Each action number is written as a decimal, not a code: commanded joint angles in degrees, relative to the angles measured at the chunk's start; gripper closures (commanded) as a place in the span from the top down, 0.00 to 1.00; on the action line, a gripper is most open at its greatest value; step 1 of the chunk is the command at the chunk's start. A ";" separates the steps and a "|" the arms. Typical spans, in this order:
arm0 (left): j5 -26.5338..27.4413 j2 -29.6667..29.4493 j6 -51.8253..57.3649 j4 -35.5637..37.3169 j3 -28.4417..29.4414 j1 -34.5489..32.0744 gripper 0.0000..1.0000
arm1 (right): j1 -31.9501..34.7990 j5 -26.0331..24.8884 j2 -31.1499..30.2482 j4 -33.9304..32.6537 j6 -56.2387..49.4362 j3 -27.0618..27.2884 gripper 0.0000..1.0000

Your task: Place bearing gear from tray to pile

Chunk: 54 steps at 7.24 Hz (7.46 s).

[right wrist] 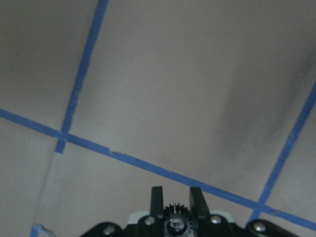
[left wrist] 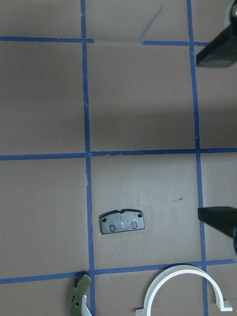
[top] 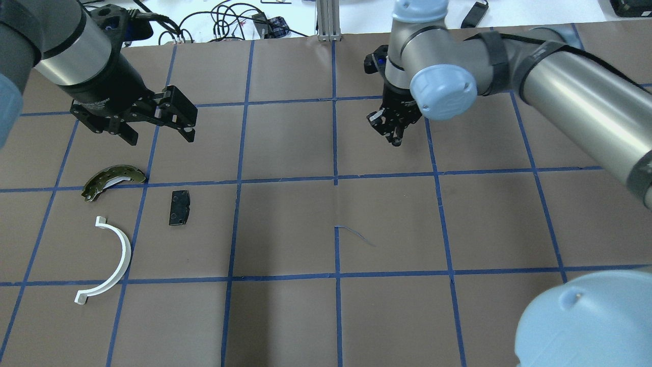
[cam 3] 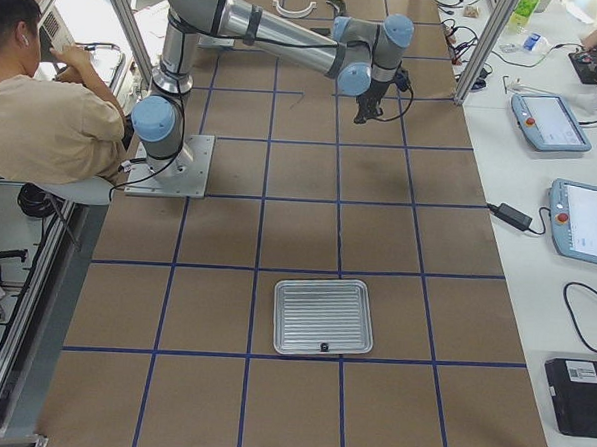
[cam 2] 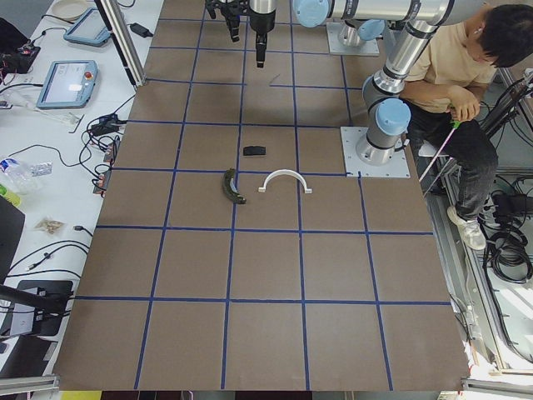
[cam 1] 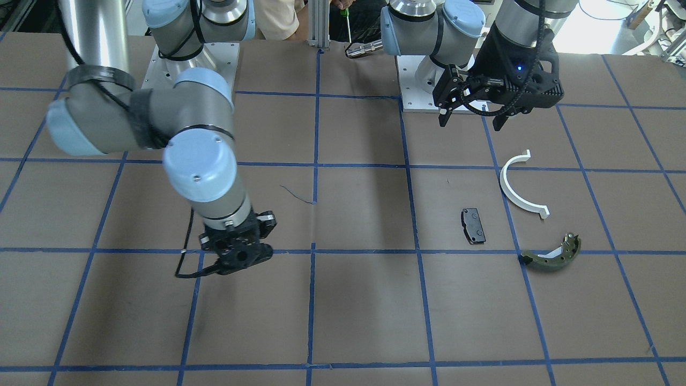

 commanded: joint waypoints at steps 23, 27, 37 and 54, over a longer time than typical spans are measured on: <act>1.32 -33.22 -25.92 45.84 -12.03 -22.14 0.96 | -51.80 -21.77 -2.74 -12.36 -89.16 10.04 1.00; 1.50 -33.31 -26.80 45.14 -12.38 -24.52 0.98 | -56.99 -25.40 6.15 -32.52 -99.57 10.04 0.93; 1.77 -29.55 -23.14 42.34 -12.02 -19.11 0.00 | -60.60 -25.40 18.10 -33.15 -113.73 -2.62 0.74; 11.08 -18.64 29.01 40.85 -26.55 16.97 1.00 | -56.59 -25.05 13.89 -26.05 -108.84 -3.41 0.00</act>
